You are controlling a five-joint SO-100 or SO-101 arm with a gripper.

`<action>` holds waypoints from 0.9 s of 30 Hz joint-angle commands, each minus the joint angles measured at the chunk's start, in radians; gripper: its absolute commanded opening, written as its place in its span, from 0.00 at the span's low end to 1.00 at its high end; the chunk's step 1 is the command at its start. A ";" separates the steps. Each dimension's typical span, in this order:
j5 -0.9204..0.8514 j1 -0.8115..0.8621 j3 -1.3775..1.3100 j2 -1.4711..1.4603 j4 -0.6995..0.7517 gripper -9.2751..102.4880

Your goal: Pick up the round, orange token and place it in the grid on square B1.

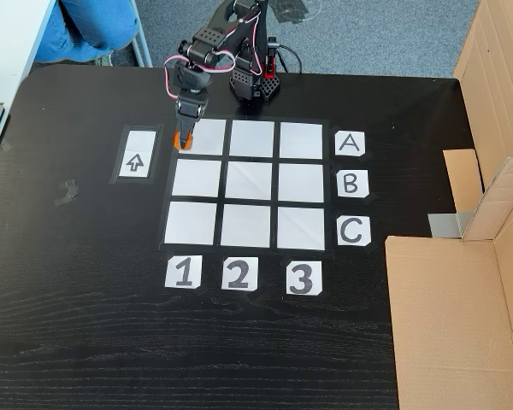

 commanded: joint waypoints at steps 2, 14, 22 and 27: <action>0.008 -0.006 -0.018 -0.078 -0.020 0.08; 0.028 -0.017 -0.094 -0.305 -0.020 0.08; 0.035 -0.023 -0.164 -0.394 -0.020 0.08; 0.038 -0.035 -0.195 -0.426 -0.020 0.08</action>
